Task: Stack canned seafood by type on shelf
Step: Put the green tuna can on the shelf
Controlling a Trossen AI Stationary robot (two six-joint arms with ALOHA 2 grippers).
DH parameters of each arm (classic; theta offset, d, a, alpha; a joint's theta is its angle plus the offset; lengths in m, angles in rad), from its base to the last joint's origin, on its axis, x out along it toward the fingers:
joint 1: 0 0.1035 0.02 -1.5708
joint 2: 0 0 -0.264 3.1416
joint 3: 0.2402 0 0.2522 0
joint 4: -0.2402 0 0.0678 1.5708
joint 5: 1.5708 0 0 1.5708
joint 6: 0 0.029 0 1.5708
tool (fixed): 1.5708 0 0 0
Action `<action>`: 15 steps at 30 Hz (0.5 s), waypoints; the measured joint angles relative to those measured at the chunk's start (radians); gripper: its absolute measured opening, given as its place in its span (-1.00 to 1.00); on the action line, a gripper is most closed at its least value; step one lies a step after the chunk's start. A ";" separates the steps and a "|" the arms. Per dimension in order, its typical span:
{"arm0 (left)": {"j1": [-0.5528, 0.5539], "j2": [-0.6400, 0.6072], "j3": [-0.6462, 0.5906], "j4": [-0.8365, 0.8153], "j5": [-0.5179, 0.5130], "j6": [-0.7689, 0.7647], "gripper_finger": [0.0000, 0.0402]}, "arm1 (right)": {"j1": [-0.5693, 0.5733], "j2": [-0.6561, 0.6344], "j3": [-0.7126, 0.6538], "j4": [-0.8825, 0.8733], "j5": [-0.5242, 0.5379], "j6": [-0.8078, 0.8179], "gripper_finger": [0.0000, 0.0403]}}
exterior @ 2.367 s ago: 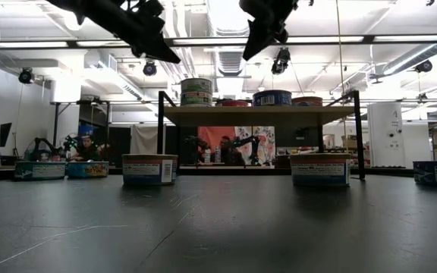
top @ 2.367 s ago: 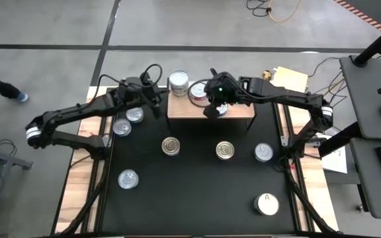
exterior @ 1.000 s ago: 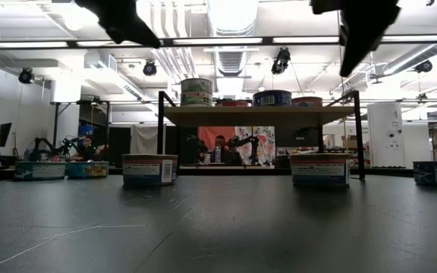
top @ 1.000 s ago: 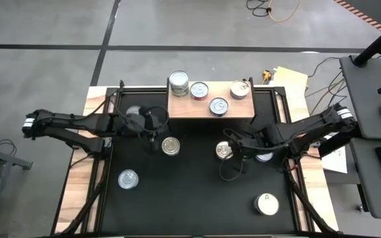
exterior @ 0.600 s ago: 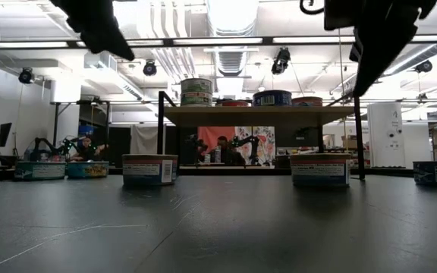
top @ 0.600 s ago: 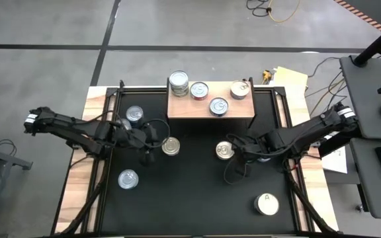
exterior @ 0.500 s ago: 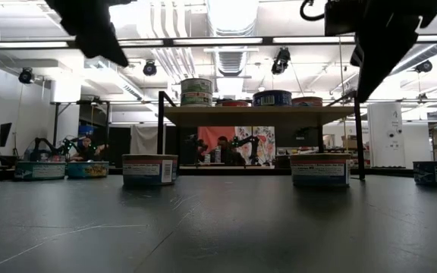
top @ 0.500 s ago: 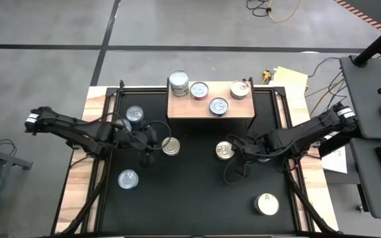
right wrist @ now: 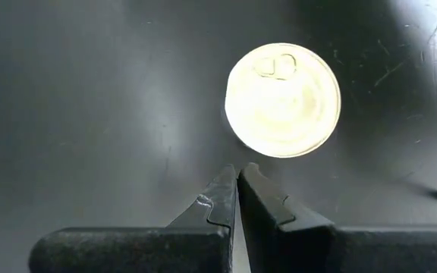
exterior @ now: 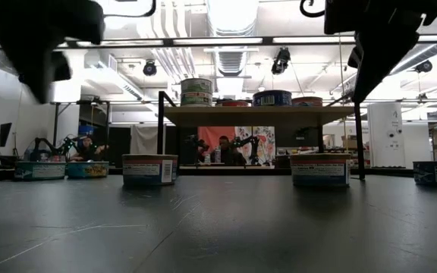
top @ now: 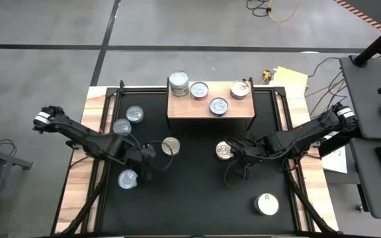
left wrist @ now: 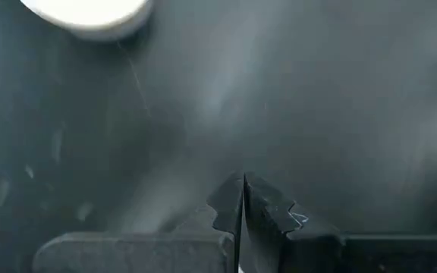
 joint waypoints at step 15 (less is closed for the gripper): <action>-0.219 0.144 0.000 -0.119 0.155 -0.188 -1.00 | 0.048 0.000 0.000 0.082 0.014 -0.031 -0.95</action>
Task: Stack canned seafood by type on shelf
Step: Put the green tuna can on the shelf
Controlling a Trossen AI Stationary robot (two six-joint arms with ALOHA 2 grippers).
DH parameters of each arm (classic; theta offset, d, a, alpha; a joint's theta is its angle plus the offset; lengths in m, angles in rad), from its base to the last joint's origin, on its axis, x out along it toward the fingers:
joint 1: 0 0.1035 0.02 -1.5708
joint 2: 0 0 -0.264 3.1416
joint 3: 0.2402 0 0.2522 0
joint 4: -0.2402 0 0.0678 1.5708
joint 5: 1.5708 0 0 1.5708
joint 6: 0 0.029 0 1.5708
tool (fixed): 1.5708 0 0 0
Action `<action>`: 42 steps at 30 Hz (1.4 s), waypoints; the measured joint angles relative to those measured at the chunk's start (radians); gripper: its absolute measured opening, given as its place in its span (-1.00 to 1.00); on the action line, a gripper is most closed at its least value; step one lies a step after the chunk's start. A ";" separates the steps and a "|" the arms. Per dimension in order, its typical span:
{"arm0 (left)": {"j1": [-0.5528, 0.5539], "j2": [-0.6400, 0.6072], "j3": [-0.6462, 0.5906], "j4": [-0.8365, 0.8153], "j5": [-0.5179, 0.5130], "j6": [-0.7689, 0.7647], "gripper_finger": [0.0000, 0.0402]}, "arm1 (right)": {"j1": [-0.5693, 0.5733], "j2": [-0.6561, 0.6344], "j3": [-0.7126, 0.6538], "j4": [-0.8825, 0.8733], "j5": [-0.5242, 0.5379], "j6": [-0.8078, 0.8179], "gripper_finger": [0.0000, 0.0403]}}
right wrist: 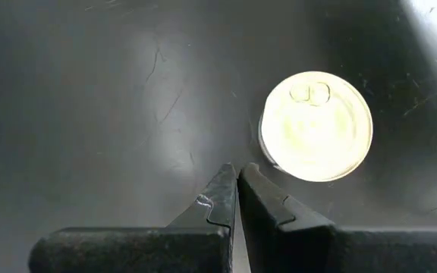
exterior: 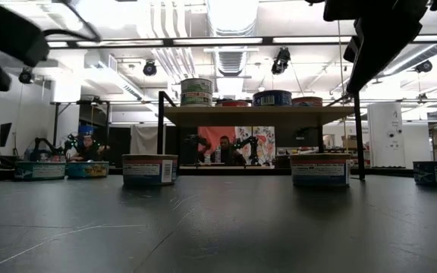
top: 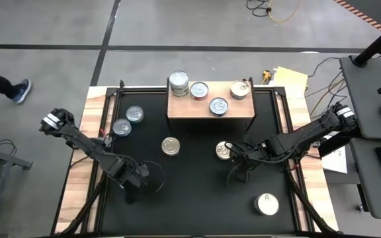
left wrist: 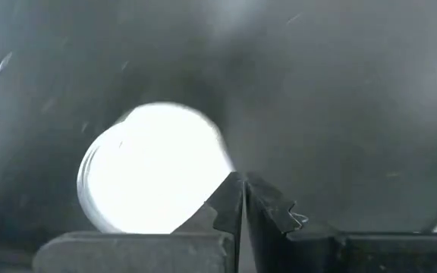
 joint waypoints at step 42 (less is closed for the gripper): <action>-0.044 0.178 0.089 0.196 -0.234 0.008 -1.00 | 0.012 0.000 0.000 0.053 0.019 -0.029 -0.95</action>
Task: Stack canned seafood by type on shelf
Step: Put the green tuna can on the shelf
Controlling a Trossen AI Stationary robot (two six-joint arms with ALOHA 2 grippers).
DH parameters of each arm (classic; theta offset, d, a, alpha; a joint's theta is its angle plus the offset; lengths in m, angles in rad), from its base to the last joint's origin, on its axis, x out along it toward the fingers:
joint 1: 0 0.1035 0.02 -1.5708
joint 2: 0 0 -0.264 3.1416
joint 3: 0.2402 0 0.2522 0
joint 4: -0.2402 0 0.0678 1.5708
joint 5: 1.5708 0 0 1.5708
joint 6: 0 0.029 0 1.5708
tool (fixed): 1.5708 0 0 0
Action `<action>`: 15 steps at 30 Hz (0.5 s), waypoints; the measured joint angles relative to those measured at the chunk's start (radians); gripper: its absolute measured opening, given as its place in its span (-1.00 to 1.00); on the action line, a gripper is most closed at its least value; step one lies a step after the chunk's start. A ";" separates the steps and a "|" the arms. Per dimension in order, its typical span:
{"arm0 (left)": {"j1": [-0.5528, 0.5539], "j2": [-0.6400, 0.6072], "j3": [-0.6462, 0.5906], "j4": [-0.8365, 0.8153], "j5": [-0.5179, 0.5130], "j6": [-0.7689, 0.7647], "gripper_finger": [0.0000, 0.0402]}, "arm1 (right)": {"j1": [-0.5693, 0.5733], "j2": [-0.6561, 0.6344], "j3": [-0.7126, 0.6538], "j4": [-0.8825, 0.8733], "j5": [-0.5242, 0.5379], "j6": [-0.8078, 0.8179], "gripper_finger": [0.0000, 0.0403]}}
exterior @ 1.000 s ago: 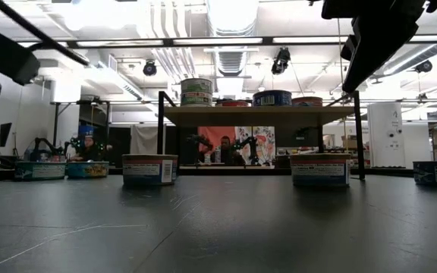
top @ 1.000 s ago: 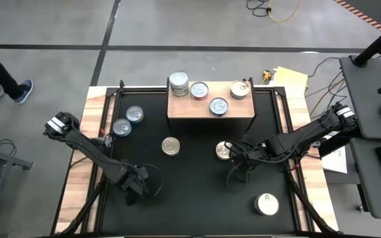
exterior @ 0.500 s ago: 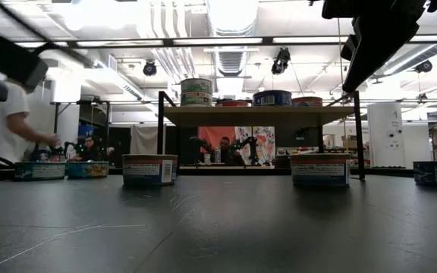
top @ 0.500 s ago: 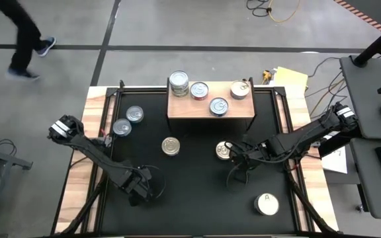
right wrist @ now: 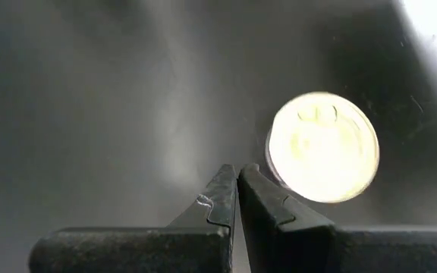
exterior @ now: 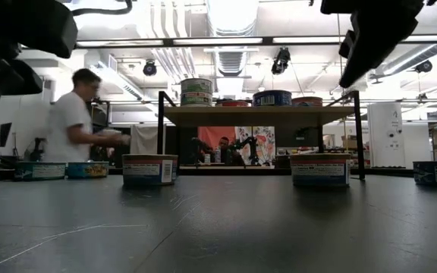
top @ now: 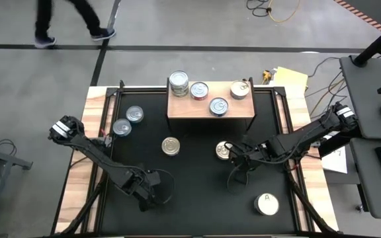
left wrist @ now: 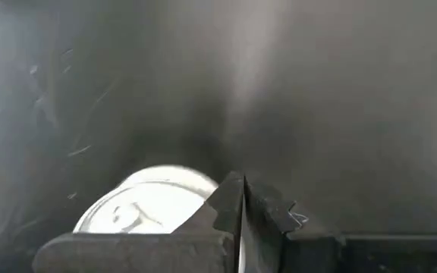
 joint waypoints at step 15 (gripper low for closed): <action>-0.001 0.034 0.004 -0.106 0.001 -0.045 -1.00 | 0.000 0.000 0.000 0.076 0.000 -0.060 -0.95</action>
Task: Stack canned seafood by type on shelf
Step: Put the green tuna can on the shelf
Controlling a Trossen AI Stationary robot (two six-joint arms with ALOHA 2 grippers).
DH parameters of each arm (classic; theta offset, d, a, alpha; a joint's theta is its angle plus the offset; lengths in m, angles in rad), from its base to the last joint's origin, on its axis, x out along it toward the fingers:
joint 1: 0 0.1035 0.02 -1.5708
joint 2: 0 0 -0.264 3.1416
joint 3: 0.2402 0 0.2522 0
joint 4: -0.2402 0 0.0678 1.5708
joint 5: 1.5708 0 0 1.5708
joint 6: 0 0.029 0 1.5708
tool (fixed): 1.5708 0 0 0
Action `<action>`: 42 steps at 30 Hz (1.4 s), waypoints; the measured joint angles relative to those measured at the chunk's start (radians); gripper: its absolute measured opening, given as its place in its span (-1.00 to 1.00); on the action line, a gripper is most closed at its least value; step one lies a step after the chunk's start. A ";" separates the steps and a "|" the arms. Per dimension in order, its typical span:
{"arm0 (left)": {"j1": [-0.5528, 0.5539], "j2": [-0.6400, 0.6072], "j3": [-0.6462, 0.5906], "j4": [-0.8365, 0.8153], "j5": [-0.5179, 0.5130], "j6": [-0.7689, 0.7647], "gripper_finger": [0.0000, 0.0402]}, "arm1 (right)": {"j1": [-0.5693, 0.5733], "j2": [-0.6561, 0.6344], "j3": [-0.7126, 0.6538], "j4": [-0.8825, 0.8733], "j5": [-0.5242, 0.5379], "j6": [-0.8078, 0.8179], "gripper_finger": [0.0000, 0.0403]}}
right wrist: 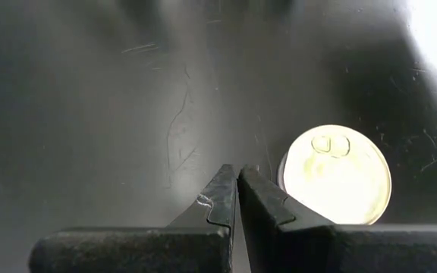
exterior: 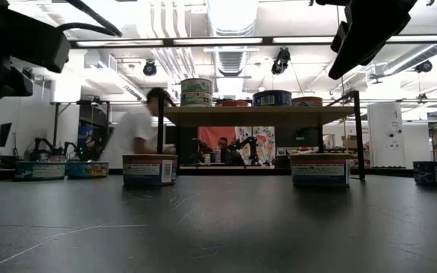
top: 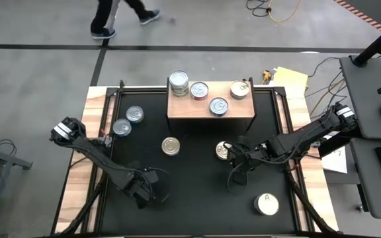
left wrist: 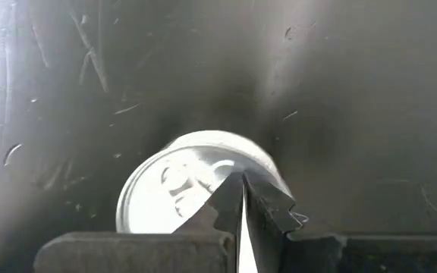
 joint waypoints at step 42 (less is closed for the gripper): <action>-0.141 0.010 0.214 -0.356 -0.162 -0.065 -1.00 | 0.000 0.215 -0.009 0.555 0.000 -0.131 -0.95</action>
